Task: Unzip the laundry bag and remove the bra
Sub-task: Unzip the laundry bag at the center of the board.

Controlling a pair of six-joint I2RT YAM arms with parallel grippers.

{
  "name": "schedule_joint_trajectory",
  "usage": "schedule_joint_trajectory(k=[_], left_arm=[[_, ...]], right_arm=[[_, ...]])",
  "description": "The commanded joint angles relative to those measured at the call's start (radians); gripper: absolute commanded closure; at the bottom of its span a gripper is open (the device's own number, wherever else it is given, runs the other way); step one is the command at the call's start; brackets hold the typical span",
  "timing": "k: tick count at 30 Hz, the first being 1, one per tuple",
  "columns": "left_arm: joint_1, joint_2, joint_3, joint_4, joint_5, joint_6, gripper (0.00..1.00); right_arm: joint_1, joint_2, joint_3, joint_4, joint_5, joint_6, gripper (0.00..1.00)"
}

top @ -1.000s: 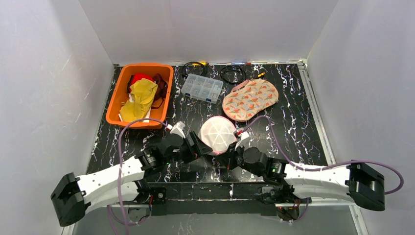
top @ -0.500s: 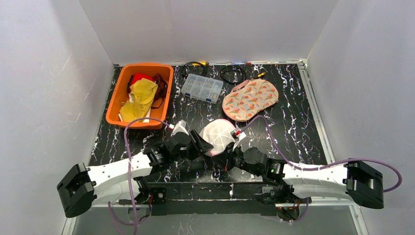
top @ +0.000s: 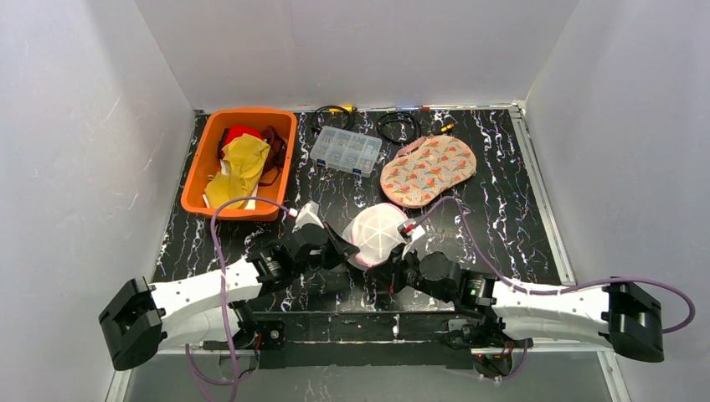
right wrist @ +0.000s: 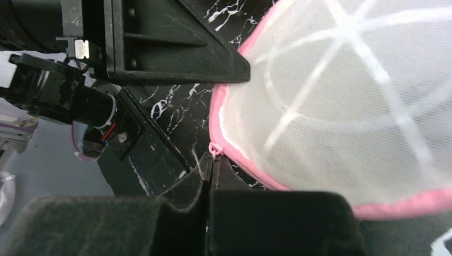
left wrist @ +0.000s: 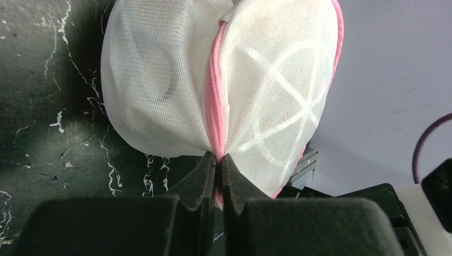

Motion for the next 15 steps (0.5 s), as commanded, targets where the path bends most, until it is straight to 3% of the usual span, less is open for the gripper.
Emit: schedule_joint_trajectory(k=[1,9,15], left_arm=[[0.011,-0.06,0.031,-0.08,-0.133,0.065,1.0],[0.033,-0.174,0.063,-0.168,-0.13,0.201,1.0],[0.145,-0.165,0.165,-0.255,0.129,0.459,1.0]], right_arm=[[0.012,-0.071,0.098,-0.22,0.068,-0.055,0.99],[0.013,-0.143,0.176,-0.501,0.227,-0.082,0.99],[0.013,-0.175,0.203,-0.567,0.269,-0.17,0.99]])
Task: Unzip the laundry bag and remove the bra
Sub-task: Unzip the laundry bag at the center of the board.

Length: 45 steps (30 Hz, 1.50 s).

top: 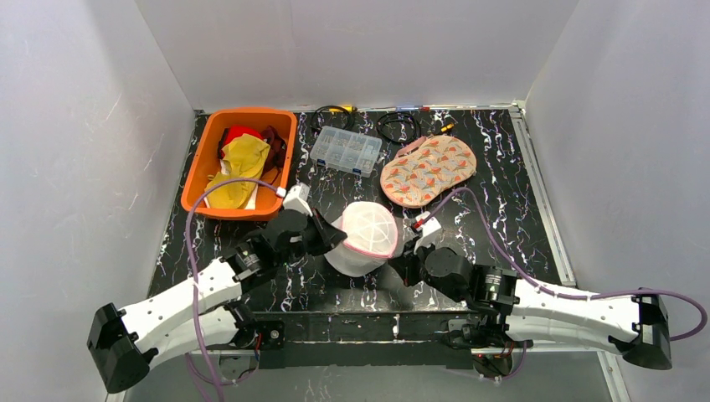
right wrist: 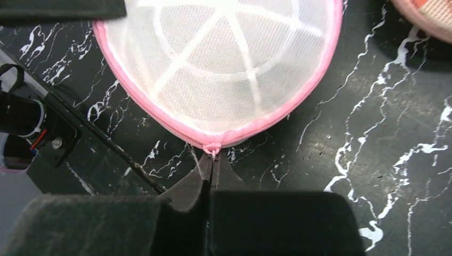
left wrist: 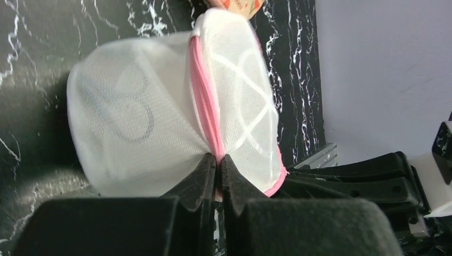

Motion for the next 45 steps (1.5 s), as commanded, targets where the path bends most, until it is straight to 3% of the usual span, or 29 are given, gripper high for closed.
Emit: schedule_joint_trajectory(k=[1,5,11,13,18,21,27,37,45], left_arm=[[0.095,0.007,0.079,-0.084,0.175,0.226,1.0],[0.162,0.016,0.006,0.018,0.305,0.25,1.0],[0.17,0.083,-0.074,0.148,0.33,0.208,1.0],[0.171,0.089,-0.069,0.147,0.331,0.202,0.88],[0.171,0.026,-0.039,0.06,0.317,0.19,0.35],[0.17,-0.048,-0.03,-0.027,0.312,0.145,0.18],[0.078,-0.161,-0.066,-0.169,0.245,-0.02,0.14],[-0.149,-0.269,-0.14,-0.182,0.037,-0.29,0.16],[-0.22,-0.158,-0.141,-0.118,-0.087,-0.374,0.19]], right_arm=[[0.005,-0.017,0.047,-0.087,0.056,-0.096,0.99],[0.005,-0.016,-0.007,-0.021,-0.041,-0.107,0.99],[0.005,-0.008,-0.11,0.145,-0.125,-0.031,0.99],[0.004,0.003,-0.128,0.192,-0.135,-0.005,0.99],[0.006,0.006,-0.145,0.262,-0.126,0.045,0.99],[0.008,-0.002,-0.151,0.299,-0.122,0.068,0.99],[0.014,0.058,-0.134,0.387,-0.158,0.091,0.99],[0.025,0.186,-0.117,0.532,-0.201,0.091,0.99],[0.058,0.29,-0.093,0.641,-0.248,0.092,0.99]])
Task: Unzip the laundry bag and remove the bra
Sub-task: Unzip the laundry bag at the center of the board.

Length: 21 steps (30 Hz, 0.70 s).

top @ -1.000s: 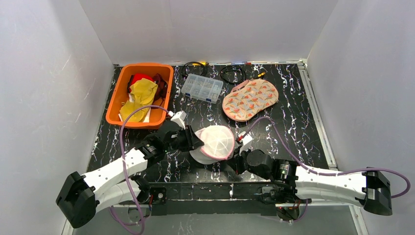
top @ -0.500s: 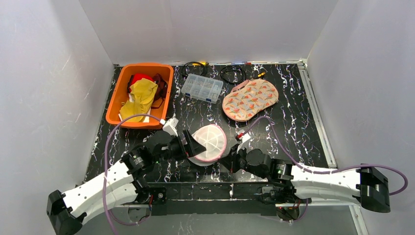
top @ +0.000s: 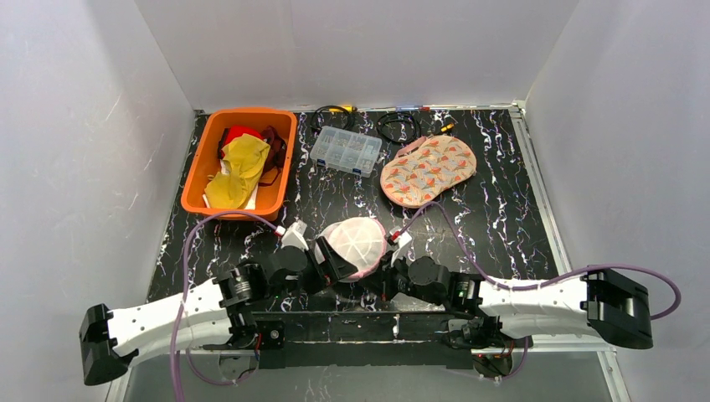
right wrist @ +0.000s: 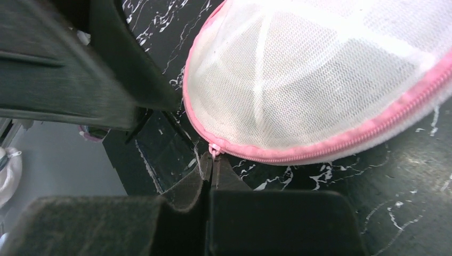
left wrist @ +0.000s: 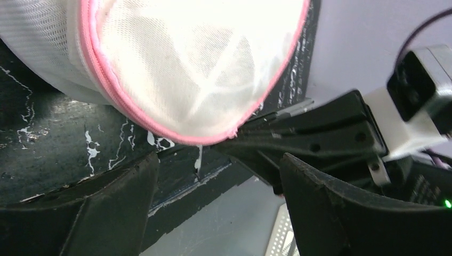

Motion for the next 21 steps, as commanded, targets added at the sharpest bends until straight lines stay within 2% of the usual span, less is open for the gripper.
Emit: schedule_joint_trajectory(k=[1,4,8,15,21], left_arm=[[-0.015,0.066,-0.01,0.035,-0.121,-0.077,0.2],[-0.014,0.087,-0.033,0.072,-0.159,-0.101,0.24],[-0.014,0.113,-0.008,0.014,-0.207,-0.109,0.32],[-0.013,0.094,-0.008,-0.022,-0.289,-0.119,0.67],[-0.013,0.093,0.011,-0.038,-0.322,-0.079,0.84]], right_arm=[[0.03,0.04,0.055,0.116,-0.022,-0.006,0.99],[0.043,0.041,0.058,0.121,-0.012,-0.016,0.99],[0.047,0.03,0.055,0.122,-0.011,-0.027,0.99],[0.054,0.029,0.056,0.117,-0.011,-0.031,0.99],[0.056,0.013,0.062,0.067,0.012,-0.036,0.99]])
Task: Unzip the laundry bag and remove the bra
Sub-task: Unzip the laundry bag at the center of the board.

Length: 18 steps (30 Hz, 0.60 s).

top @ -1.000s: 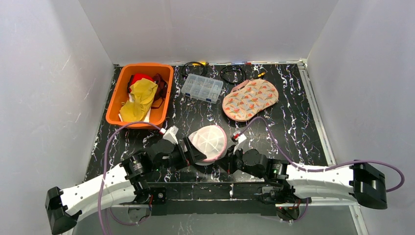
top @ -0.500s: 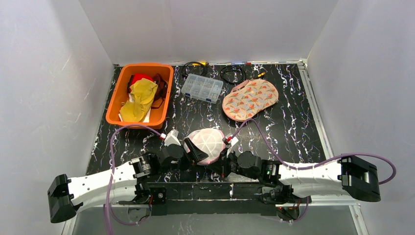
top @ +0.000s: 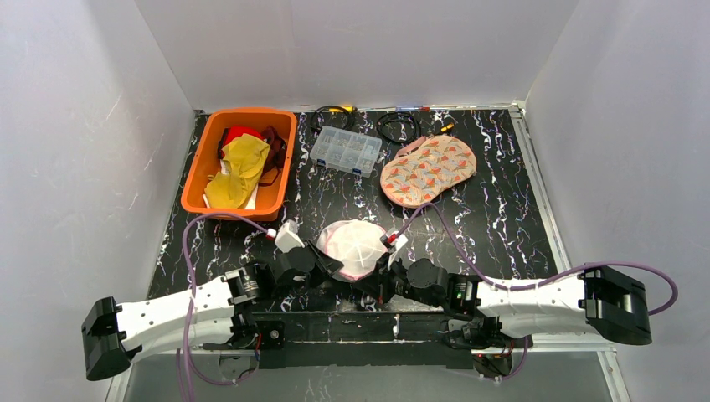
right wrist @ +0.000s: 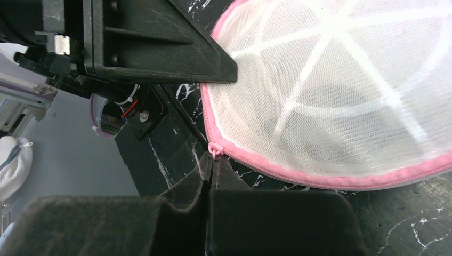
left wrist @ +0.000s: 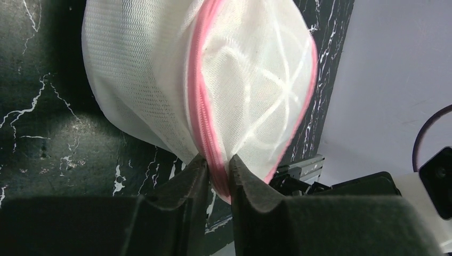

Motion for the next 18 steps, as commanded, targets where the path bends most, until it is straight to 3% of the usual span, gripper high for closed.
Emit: schedule_joint_trajectory(k=[1,4,10,18], left_arm=[[-0.001,-0.005,0.038,-0.061,-0.109,0.043,0.88],[0.003,-0.011,0.045,-0.052,-0.118,0.08,1.0],[0.043,-0.003,0.027,0.012,-0.047,0.158,1.0],[0.256,0.018,-0.005,0.265,0.314,0.349,1.0]], right_arm=[[0.009,-0.039,0.049,-0.023,0.036,-0.021,0.99],[0.009,-0.084,0.049,-0.11,0.09,-0.035,0.99],[0.009,-0.202,0.033,-0.315,0.279,-0.012,0.99],[0.009,-0.343,0.06,-0.479,0.319,-0.091,0.99]])
